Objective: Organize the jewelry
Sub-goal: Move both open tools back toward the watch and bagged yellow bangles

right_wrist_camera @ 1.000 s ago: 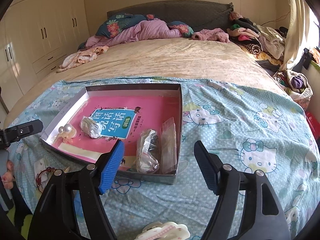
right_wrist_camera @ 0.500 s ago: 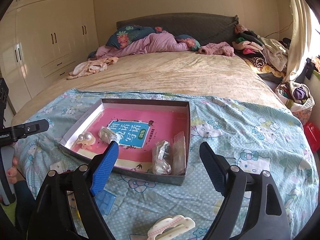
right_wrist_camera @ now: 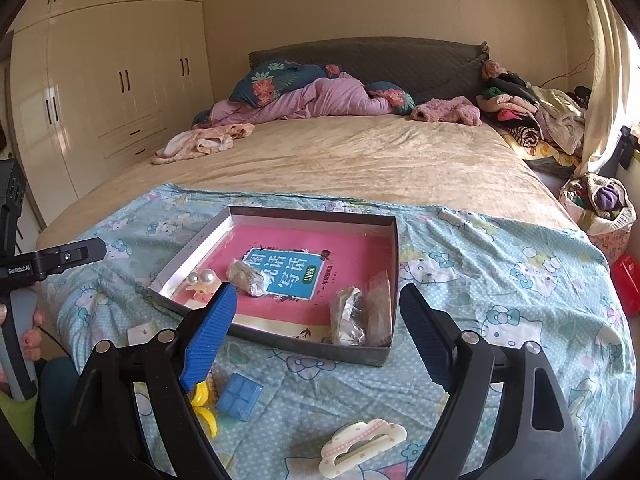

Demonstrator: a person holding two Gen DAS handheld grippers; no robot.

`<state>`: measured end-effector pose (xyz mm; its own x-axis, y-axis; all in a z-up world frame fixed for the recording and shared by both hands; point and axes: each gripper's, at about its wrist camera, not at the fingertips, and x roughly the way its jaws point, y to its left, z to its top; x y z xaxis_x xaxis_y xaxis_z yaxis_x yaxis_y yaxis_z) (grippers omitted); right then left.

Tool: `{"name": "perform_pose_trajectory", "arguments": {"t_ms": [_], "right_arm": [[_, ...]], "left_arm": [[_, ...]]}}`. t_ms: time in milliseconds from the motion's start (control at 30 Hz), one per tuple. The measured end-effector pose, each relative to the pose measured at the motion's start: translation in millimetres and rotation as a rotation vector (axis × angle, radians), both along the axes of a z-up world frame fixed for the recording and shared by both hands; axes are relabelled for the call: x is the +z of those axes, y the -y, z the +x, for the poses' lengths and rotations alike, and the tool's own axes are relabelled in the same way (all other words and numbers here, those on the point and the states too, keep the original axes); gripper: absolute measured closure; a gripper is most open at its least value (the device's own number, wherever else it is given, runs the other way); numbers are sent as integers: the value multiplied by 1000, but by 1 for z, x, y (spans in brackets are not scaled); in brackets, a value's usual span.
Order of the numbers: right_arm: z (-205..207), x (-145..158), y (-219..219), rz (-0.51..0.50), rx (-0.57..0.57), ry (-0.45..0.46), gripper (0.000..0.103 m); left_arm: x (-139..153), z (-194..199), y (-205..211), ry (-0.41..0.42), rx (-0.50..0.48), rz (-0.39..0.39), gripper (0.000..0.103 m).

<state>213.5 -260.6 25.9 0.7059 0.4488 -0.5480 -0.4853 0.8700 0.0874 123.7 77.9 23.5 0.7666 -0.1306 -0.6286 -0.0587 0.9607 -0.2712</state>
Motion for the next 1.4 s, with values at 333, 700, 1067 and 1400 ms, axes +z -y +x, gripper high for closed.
{"name": "perform_pose_trajectory", "arguments": {"t_ms": [333, 700, 1067, 1400], "right_arm": [[-22, 5, -8, 5, 55, -7, 20], [-41, -1, -16, 12, 112, -44, 19], [-54, -15, -23, 16, 165, -98, 19], [-61, -39, -32, 17, 211, -175, 19]], "left_arm": [[-5, -15, -1, -15, 3, 30, 10], [-18, -26, 1, -56, 10, 70, 10], [-35, -32, 9, -107, -18, 117, 10], [-53, -33, 21, -146, -57, 138, 10]]}}
